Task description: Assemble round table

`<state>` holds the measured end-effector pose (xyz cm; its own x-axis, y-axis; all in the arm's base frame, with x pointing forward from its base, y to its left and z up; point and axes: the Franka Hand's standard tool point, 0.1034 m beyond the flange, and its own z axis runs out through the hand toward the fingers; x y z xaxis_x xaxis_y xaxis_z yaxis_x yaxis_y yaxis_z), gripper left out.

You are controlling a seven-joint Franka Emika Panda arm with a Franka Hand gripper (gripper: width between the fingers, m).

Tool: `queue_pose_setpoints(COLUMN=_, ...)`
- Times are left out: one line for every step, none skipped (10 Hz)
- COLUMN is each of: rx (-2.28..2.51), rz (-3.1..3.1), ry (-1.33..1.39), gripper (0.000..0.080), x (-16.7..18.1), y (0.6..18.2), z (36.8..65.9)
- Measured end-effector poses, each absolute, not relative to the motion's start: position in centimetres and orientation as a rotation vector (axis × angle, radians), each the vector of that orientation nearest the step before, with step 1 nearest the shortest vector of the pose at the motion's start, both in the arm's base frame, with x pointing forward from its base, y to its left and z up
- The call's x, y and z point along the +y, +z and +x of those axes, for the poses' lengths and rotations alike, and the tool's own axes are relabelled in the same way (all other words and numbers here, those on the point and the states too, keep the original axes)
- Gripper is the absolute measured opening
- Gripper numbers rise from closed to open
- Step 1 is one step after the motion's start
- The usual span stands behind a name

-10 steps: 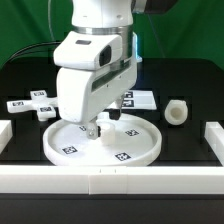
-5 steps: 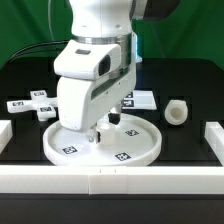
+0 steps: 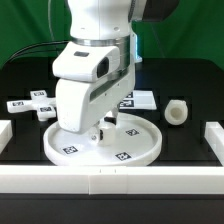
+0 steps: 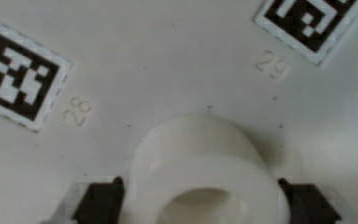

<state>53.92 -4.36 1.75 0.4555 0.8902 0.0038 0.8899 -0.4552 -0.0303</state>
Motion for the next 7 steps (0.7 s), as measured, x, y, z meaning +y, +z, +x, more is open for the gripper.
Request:
queue_pose_setpoints(rx=-1.625, rz=-2.656, ry=0.020, gripper=0.0406, x=-4.4, y=1.8, z=53.9)
queue_pose_setpoints(rx=-1.625, rz=-2.656, ry=0.020, gripper=0.0406, x=-4.4, y=1.8, z=53.9)
queue_pose_setpoints(rx=-1.631, rz=-2.652, ry=0.021, gripper=0.0406, x=-4.2, y=1.8, z=54.0)
queue_pose_setpoints(rx=-1.645, rz=-2.643, ry=0.020, gripper=0.0406, x=-3.6, y=1.8, z=54.2)
queue_pose_setpoints(rx=-1.659, rz=-2.632, ry=0.018, gripper=0.0407, x=-2.9, y=1.8, z=54.3)
queue_pose_setpoints(rx=-1.669, rz=-2.624, ry=0.015, gripper=0.0407, x=-2.4, y=1.8, z=54.4)
queue_pose_setpoints(rx=-1.679, rz=-2.615, ry=0.009, gripper=0.0407, x=-1.5, y=1.8, z=54.6)
